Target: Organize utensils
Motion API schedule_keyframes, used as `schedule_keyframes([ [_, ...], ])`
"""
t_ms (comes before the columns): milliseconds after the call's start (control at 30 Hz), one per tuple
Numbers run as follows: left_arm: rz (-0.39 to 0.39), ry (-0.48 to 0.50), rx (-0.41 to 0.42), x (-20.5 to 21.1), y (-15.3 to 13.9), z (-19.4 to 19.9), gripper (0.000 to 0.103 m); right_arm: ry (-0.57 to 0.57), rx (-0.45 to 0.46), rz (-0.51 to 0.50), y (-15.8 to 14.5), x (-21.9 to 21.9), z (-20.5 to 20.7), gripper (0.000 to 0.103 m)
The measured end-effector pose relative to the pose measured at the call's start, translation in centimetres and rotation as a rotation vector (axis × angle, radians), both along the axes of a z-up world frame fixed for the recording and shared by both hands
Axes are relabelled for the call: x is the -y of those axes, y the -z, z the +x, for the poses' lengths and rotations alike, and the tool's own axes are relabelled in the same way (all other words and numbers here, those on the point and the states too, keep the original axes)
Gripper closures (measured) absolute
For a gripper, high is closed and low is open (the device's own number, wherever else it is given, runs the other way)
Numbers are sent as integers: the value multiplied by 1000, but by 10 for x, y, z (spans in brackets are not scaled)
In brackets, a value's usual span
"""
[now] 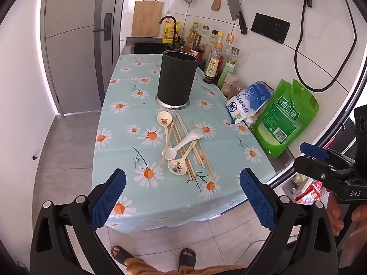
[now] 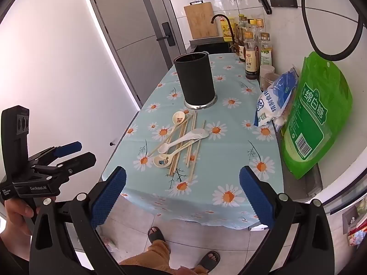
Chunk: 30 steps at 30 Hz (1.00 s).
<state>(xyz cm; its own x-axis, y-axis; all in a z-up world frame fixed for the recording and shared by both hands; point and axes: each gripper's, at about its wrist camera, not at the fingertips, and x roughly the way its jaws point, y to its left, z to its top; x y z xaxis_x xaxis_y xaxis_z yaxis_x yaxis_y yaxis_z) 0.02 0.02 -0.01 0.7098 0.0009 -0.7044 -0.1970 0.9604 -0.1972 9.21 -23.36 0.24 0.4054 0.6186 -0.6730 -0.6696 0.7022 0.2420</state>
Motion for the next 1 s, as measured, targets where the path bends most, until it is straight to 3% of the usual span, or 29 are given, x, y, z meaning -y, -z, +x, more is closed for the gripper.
schedule_keyframes([
  [167, 12, -1, 30, 2, -2, -5, 6, -3, -14, -13, 5, -3, 0, 5],
  [1000, -7, 22, 3, 12, -4, 0, 6, -17, -19, -22, 0, -1, -5, 5],
])
